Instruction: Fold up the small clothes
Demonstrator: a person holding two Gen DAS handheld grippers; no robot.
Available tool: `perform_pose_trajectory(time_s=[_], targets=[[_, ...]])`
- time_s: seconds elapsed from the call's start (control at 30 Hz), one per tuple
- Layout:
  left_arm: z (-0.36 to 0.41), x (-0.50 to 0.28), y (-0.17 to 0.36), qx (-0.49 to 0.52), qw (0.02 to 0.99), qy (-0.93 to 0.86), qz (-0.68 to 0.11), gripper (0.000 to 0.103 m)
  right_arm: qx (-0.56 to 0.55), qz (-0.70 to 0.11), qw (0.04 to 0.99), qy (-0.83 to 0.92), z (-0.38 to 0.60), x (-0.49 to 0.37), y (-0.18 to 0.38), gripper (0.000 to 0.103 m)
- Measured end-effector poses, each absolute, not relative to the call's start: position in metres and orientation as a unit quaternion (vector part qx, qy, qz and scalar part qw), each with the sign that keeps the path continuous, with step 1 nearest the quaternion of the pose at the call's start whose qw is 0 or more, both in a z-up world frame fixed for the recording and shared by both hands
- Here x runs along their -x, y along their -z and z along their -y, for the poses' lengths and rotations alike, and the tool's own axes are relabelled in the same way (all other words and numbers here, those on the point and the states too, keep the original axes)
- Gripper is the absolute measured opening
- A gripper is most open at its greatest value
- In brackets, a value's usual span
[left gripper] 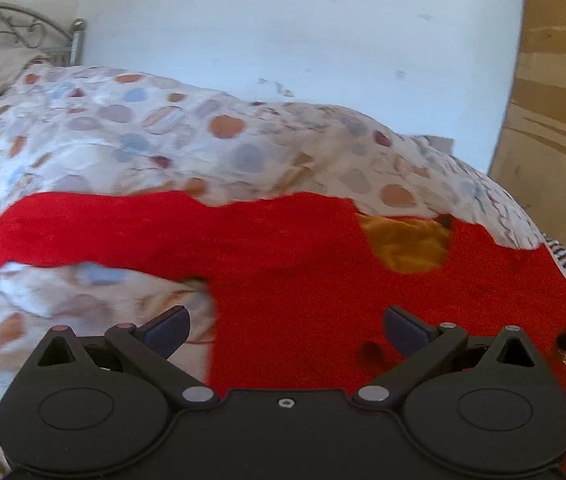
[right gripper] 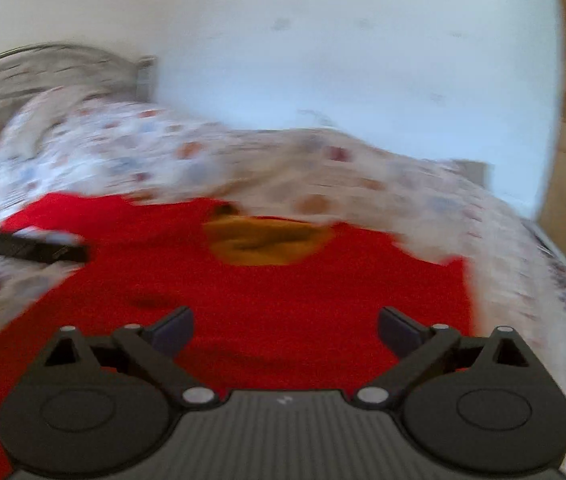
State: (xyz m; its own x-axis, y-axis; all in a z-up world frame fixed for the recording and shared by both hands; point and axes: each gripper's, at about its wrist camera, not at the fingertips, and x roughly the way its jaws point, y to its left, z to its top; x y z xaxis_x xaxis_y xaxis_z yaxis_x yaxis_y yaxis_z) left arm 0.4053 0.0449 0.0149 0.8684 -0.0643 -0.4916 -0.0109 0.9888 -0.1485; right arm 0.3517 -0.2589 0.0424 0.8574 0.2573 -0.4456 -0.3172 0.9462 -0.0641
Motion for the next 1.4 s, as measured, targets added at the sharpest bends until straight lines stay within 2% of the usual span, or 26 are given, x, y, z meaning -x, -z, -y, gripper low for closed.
perform_pose_trajectory(time_s=[0.13,0.27,0.33,0.37,0.4,0.53,0.63,0.67,0.7,0.73,0.8,0.9,1.07,1.27,1.4], targets=[[-0.015,-0.421,0.004,0.061,0.963,0.024,-0.26,0.103,-0.013,-0.238,0.967,-0.09,0.321,-0.403,-0.036,0.098],[0.006,-0.429,0.019,0.029,0.963,0.005,-0.267,0.103,-0.15,-0.285,0.943,-0.08,0.374,-0.469,-0.018,0.08],[0.011,-0.43,0.025,0.014,0.962,-0.001,-0.271,0.103,-0.184,-0.299,0.932,-0.086,0.384,-0.493,-0.012,0.056],[0.012,-0.431,0.026,0.01,0.962,0.0,-0.274,0.103,-0.195,-0.301,0.929,-0.087,0.386,-0.5,-0.01,0.024],[0.013,-0.432,0.027,0.008,0.962,0.001,-0.274,0.103,-0.199,-0.309,0.927,-0.077,0.388,-0.505,-0.01,0.019],[0.017,-0.435,0.025,0.002,0.963,0.01,-0.269,0.103,-0.207,-0.301,0.93,-0.039,0.401,-0.506,-0.009,0.016],[0.027,-0.444,0.03,-0.021,0.958,-0.003,-0.286,0.103,-0.222,-0.314,0.922,-0.038,0.407,-0.515,0.005,0.018],[0.028,-0.446,0.032,-0.023,0.956,-0.005,-0.292,0.103,-0.222,-0.316,0.922,-0.039,0.408,-0.514,0.008,0.023],[0.028,-0.446,0.034,-0.02,0.957,-0.005,-0.289,0.103,-0.217,-0.311,0.924,-0.04,0.407,-0.514,0.008,0.037],[0.025,-0.445,0.036,-0.014,0.958,-0.002,-0.285,0.103,-0.205,-0.306,0.929,-0.039,0.408,-0.508,0.006,0.045],[0.017,-0.443,0.04,0.01,0.96,0.006,-0.281,0.103,-0.156,-0.293,0.943,-0.038,0.409,-0.487,0.0,0.067],[0.014,-0.445,0.043,0.024,0.959,0.01,-0.282,0.103,-0.083,-0.272,0.958,-0.034,0.413,-0.444,-0.011,0.088],[0.018,-0.445,0.044,0.016,0.96,0.004,-0.279,0.103,0.014,-0.266,0.964,-0.024,0.413,-0.39,-0.013,0.096],[0.017,-0.445,0.045,0.016,0.96,0.004,-0.278,0.103,0.106,-0.254,0.961,-0.037,0.384,-0.372,0.003,0.098],[0.017,-0.445,0.045,0.017,0.96,0.005,-0.278,0.103,0.124,-0.247,0.96,-0.049,0.37,-0.384,0.008,0.096]])
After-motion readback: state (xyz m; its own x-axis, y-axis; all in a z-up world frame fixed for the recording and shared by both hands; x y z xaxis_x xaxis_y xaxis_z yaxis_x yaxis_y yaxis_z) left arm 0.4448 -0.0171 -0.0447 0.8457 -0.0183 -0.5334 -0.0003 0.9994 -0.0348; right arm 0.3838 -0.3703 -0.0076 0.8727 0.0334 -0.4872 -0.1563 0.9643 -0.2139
